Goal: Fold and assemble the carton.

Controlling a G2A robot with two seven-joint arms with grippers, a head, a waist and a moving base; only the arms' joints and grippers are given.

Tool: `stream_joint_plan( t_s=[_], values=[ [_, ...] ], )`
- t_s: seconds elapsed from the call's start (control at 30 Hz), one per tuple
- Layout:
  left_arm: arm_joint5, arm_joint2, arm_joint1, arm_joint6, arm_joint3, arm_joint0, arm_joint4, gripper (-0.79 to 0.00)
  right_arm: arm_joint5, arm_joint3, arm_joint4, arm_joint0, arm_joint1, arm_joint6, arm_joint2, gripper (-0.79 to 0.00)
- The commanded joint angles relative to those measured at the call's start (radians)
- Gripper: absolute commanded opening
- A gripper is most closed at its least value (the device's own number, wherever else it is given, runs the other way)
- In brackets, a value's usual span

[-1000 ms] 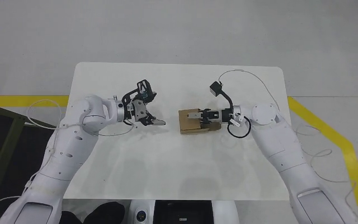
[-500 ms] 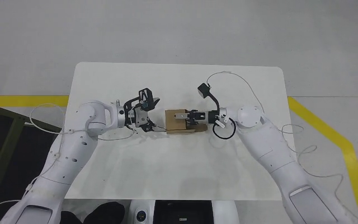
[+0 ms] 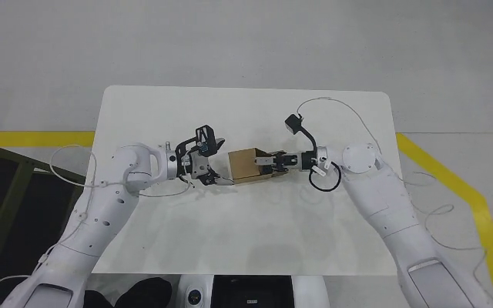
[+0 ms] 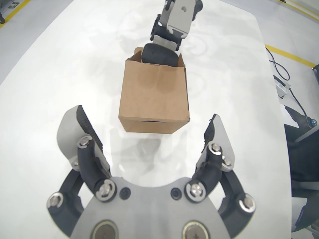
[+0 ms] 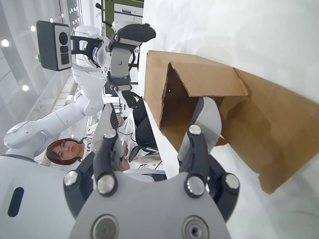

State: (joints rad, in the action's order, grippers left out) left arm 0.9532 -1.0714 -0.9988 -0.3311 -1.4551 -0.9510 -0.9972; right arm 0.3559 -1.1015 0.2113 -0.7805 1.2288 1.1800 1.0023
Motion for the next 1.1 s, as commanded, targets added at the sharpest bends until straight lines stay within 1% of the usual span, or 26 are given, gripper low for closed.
stream_joint_plan(
  t_s=[0.0,0.17,0.2,0.27,0.33,0.37,0.57,0.73,0.87,0.9,0.97,1.07],
  values=[
    [-0.027,0.005,-0.002,0.010,0.003,-0.004,-0.006,0.000,-0.004,-0.017,-0.006,-0.011,-0.007,0.009,0.015,-0.394],
    [-0.064,0.023,-0.008,0.048,0.004,-0.016,-0.034,0.000,-0.013,-0.050,-0.047,-0.033,-0.032,0.018,0.074,-0.539],
    [-0.067,0.026,-0.009,0.055,0.003,-0.019,-0.041,0.000,-0.013,-0.055,-0.068,-0.036,-0.038,0.020,0.087,-0.554],
    [-0.064,0.032,-0.010,0.068,0.003,-0.023,-0.052,0.000,-0.016,-0.069,-0.076,-0.045,-0.048,0.027,0.110,-0.680],
    [-0.055,0.037,-0.011,0.078,0.006,-0.025,-0.061,0.000,-0.018,-0.084,-0.097,-0.051,-0.057,0.036,0.129,-0.770],
    [-0.051,0.038,-0.011,0.081,0.008,-0.025,-0.064,0.000,-0.019,-0.094,-0.097,-0.055,-0.060,0.040,0.138,-0.785],
    [-0.060,0.038,-0.013,0.125,0.027,-0.030,-0.092,0.000,-0.024,-0.170,-0.109,-0.088,-0.080,0.046,0.185,-0.785],
    [-0.079,0.046,-0.017,0.187,0.045,-0.032,-0.133,0.000,-0.024,-0.170,-0.109,-0.088,-0.080,0.046,0.185,-0.785],
    [-0.090,0.065,-0.025,0.242,0.069,-0.021,-0.172,0.000,-0.024,-0.170,-0.109,-0.088,-0.080,0.046,0.185,-0.785],
    [-0.088,0.072,-0.028,0.253,0.076,-0.016,-0.177,0.000,-0.030,-0.172,-0.116,-0.094,-0.081,0.037,0.184,-0.785],
    [-0.083,0.087,-0.034,0.271,0.088,-0.004,-0.183,0.000,-0.047,-0.188,-0.173,-0.104,-0.088,0.057,0.180,-0.785],
    [-0.076,0.108,-0.042,0.293,0.106,0.013,-0.195,0.000,-0.081,-0.204,-0.201,-0.125,-0.097,0.087,0.183,-0.785]
  ],
)
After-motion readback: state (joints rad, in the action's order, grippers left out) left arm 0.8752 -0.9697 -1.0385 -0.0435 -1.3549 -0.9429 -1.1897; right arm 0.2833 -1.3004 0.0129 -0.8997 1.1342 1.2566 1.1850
